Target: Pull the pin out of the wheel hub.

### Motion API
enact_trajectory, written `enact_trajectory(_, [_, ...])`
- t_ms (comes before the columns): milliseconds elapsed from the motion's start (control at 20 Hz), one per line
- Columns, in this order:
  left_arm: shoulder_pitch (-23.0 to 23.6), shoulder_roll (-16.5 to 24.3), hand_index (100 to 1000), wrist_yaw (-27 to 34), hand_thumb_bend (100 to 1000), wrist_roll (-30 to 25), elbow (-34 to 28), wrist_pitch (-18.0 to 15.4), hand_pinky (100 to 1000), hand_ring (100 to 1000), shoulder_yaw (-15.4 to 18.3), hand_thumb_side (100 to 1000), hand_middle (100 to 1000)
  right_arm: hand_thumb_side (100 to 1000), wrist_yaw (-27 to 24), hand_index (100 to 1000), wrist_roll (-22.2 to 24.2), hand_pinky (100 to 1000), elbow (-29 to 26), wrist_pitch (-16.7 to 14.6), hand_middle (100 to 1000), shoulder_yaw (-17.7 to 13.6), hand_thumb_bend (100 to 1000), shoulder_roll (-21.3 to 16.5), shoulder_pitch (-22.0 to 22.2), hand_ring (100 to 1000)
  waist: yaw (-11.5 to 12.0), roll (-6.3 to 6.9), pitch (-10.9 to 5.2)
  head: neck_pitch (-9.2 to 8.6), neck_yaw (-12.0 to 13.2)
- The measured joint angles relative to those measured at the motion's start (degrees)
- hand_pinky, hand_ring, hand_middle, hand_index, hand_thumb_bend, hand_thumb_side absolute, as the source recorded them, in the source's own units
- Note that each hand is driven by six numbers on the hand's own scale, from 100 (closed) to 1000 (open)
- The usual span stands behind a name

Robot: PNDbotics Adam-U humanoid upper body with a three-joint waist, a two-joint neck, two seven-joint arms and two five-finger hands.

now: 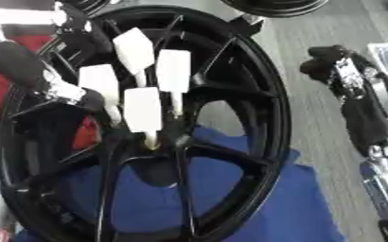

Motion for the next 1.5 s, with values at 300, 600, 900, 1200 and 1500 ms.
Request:
enact_trajectory(300, [-0.01, -0.59, 853, -1.83, 603, -1.16, 0.65, -1.16, 828, 793, -0.5, 503, 768, 841, 0.18, 758, 0.01, 869, 0.0, 0.06, 621, 0.03, 100, 0.42, -0.23, 762, -0.2, 0.05, 0.38, -1.28, -0.47])
enact_trajectory(600, [-0.85, -1.58, 800, -4.39, 562, -1.83, 1.31, -1.83, 803, 742, -1.09, 475, 705, 842, 0.21, 758, -0.06, 869, 0.0, 0.26, 621, 0.18, 100, 0.45, -0.46, 762, -0.3, 0.22, 0.56, -2.14, -0.54])
enact_trajectory(900, [-0.91, -1.61, 744, -6.48, 509, -1.84, 1.33, -1.84, 776, 695, -1.45, 424, 639, 842, 0.21, 756, -0.1, 869, 0.0, 0.43, 618, 0.33, 100, 0.47, -0.47, 762, -0.28, 0.36, 0.59, -2.23, -0.49])
enact_trajectory(1200, [-0.92, -1.96, 634, -7.95, 358, -2.13, 1.31, -2.12, 734, 623, -1.67, 340, 543, 839, 0.21, 756, -0.22, 869, 0.0, 0.53, 618, 0.33, 100, 0.5, -0.47, 762, -0.25, 0.36, 0.58, -2.23, -0.31])
enact_trajectory(1500, [-0.98, -2.02, 500, -7.82, 276, -2.06, 0.82, -2.05, 705, 586, -1.69, 296, 464, 840, 0.21, 756, -0.24, 869, 0.0, 0.55, 618, 0.33, 100, 0.54, -0.46, 762, -0.22, 0.28, 0.57, -2.23, -0.01])
